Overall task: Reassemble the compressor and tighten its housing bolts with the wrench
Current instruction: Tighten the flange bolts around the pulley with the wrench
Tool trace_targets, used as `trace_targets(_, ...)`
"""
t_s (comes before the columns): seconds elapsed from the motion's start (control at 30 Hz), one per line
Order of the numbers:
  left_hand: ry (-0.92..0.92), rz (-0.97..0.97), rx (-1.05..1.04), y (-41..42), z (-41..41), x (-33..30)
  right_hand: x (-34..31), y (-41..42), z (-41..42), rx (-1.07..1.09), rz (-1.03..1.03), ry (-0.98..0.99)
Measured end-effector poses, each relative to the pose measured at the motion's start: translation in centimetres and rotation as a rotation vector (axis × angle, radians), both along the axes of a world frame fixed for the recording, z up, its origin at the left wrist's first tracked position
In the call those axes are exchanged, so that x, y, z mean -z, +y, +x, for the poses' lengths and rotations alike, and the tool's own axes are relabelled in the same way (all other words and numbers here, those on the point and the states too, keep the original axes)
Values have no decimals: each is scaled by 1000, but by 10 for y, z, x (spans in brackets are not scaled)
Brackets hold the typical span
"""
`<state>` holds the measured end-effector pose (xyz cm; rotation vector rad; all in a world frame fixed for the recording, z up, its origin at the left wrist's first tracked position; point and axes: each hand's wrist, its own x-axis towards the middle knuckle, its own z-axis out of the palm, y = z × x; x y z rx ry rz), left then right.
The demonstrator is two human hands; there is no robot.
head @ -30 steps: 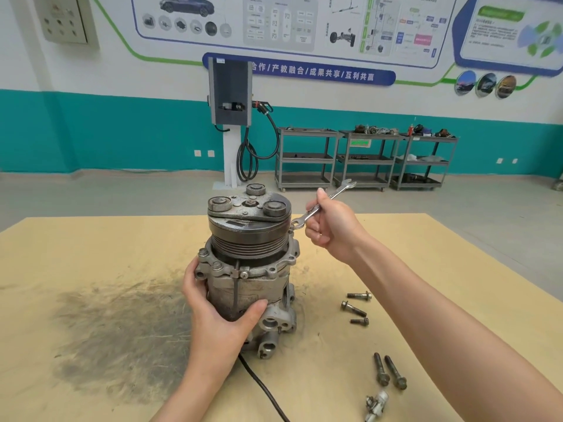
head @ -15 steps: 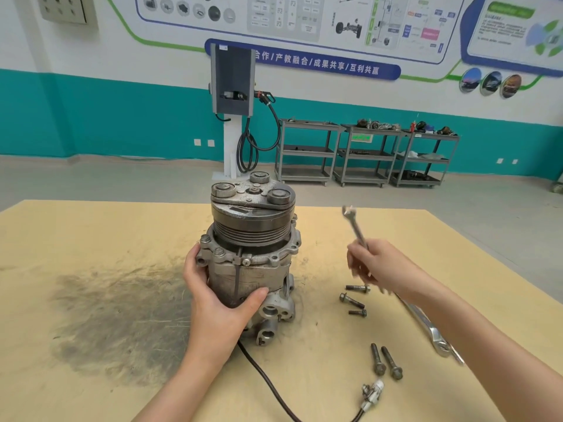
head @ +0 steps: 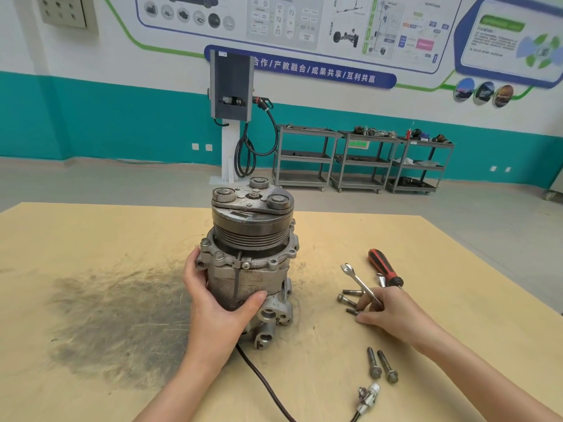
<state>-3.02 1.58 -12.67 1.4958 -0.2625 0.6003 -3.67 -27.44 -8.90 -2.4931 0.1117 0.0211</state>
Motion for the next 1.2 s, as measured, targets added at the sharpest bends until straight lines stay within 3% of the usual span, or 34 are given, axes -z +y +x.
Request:
trace_targets(0.13,18,3,-11,0,0,0,-23,16,-5,6,111,-191)
trace_targets(0.27,20,-9,-2,-1,-1,-1,-73,49,-17,-123,263,-336)
trace_targets(0.43,12,-8,2,0,-1,-2,-108,84,-21,-246,257,-349)
trace_targets(0.73,36,1,9,-1,-5,-5,-111,108,-16,-323,364,-362)
trace_targets(1.2,80,-6,9,1,-5,-4,-103,122,-22,-382,115,-497)
